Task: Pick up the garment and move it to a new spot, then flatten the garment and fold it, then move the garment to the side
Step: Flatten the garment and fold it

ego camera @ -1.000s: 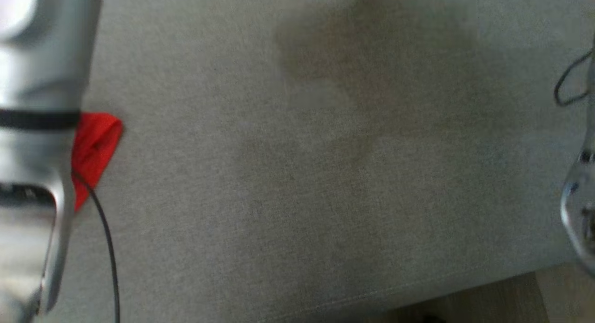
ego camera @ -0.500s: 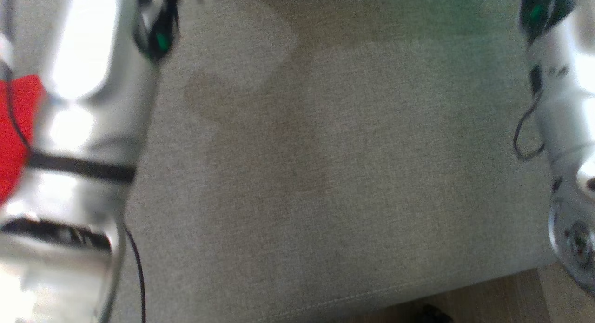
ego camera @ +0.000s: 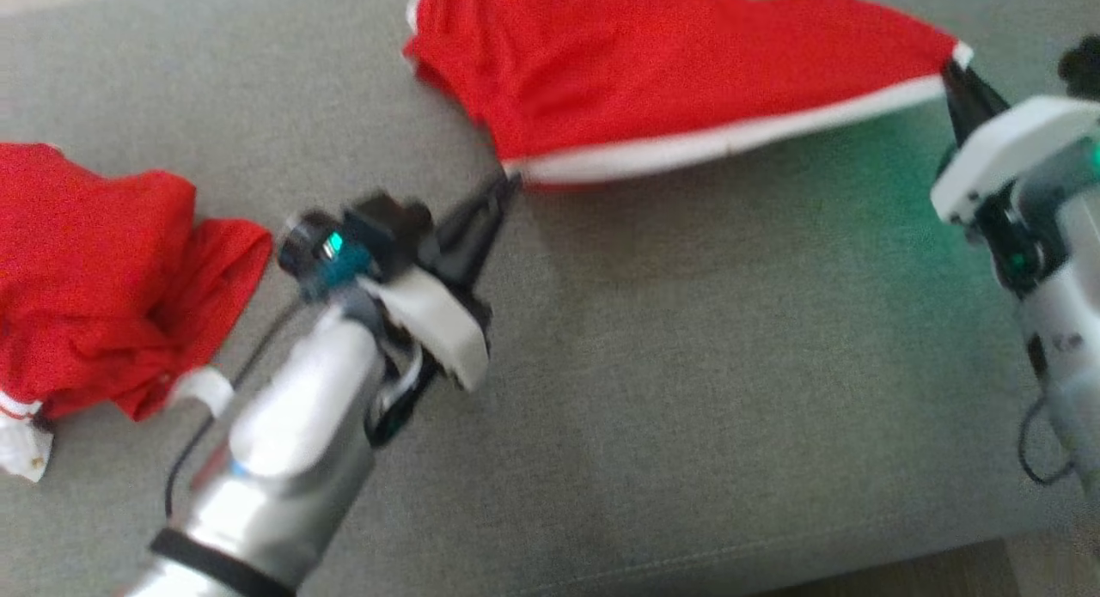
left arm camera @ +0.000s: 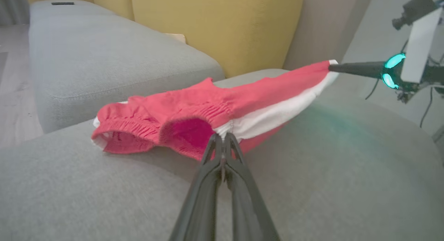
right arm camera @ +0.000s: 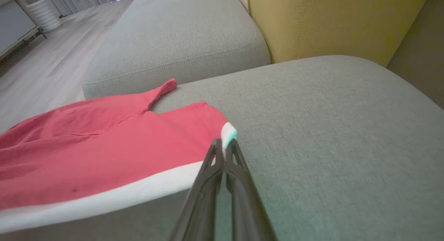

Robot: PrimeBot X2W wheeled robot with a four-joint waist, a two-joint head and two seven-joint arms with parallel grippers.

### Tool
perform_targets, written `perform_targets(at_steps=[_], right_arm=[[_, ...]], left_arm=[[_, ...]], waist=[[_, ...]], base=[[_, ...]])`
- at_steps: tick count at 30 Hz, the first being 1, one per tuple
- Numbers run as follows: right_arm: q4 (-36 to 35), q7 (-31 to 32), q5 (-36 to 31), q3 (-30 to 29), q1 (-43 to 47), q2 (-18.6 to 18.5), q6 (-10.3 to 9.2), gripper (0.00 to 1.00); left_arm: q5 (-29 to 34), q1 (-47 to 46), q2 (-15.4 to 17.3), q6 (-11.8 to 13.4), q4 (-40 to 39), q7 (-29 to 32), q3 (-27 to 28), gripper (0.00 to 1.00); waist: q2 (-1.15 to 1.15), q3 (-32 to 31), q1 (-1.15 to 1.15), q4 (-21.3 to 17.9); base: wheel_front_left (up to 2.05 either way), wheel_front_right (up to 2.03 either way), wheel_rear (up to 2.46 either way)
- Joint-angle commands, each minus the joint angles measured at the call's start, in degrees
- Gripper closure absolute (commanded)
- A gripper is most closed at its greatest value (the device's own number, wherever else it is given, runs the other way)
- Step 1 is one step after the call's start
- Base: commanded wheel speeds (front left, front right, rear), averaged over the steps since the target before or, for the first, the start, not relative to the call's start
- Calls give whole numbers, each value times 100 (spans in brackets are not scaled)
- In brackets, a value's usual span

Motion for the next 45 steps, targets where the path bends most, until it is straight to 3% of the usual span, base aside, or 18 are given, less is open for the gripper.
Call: perform_targets(at_steps=[1,13,24,29,34,38,45], right_arm=[[-210,20,53,63,5,-124,41,100],[-1783,1049,868,283,1630,-1113,41,100],[-3523,2480,1183,-596,3677,-1709,41,100],[-4273,2911,885,-1485,4118,-1522,41,100],[-4810,3320,304,-1998,3981,-1109,41,100],[-4983,3589,-133,-2141,3614,-840,41,100],[-4747,3732,-573,-2038,2943,-718,41,100]], left_arm=[[33,-148,141,2,-216,-30,158,100],[33,1251,179,2,-909,-30,-88,100],[-169,2327,403,50,-1653,24,-328,100],[-212,2435,427,160,-1969,105,-332,100],[-220,2193,361,238,-2028,132,-239,100],[-203,1884,307,230,-1986,134,-184,100],[-212,1454,149,180,-1842,103,-167,100]], waist=[[0,-143,0,20],[0,-937,0,-62],[0,-1682,0,-61],[0,-1641,0,-16],[0,-1364,0,90],[0,-1103,0,201],[0,-796,0,435]], base=[[0,0,0],[0,0,0],[0,0,0],[0,0,0],[0,0,0],[0,0,0],[0,0,0]])
